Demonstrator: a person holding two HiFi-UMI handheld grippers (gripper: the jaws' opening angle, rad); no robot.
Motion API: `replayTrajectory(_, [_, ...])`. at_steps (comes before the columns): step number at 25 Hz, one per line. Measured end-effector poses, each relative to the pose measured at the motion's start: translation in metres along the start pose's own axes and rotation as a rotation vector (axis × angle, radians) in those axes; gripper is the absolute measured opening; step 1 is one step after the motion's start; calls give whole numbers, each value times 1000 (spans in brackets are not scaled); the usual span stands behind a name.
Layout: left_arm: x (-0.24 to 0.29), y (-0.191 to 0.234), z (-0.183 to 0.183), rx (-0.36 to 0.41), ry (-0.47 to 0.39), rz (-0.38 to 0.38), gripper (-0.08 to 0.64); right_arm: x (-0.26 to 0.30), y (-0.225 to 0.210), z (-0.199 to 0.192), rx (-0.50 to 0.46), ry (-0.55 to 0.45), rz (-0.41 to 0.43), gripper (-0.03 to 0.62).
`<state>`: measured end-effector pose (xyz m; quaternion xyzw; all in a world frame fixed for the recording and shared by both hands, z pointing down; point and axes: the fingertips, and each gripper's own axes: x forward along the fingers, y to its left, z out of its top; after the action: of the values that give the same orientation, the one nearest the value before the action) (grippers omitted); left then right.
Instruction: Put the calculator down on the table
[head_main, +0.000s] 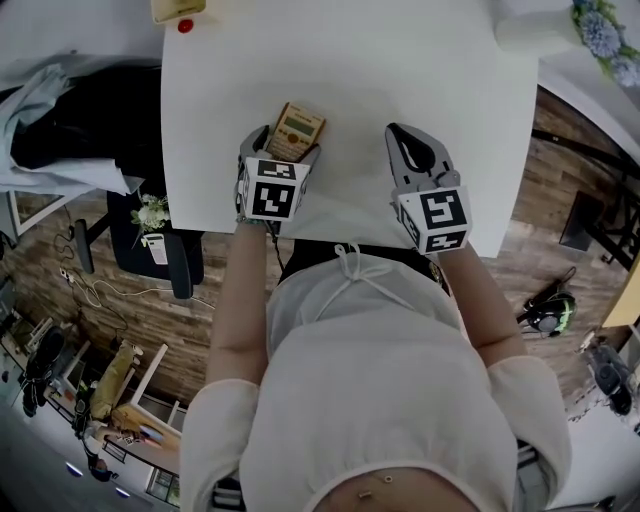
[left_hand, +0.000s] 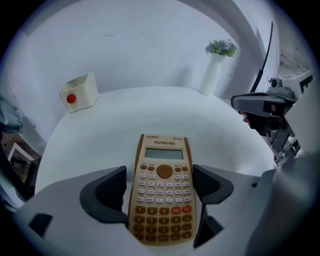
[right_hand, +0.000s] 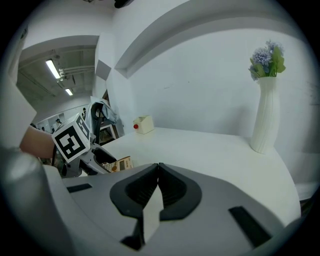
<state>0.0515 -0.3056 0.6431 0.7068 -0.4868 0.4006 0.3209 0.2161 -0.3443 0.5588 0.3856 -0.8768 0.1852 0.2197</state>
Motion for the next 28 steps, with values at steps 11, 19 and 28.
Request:
replayTrajectory(11, [-38, 11, 24, 20, -207, 13, 196, -22, 23, 21, -70, -37, -95, 6])
replayTrajectory(19, [-101, 26, 67, 42, -426, -13, 67, -37, 39, 53, -109, -105, -177, 6])
replayTrajectory(28, [-188, 29, 106, 165, -673, -76, 28, -61, 51, 105, -88, -247, -237, 6])
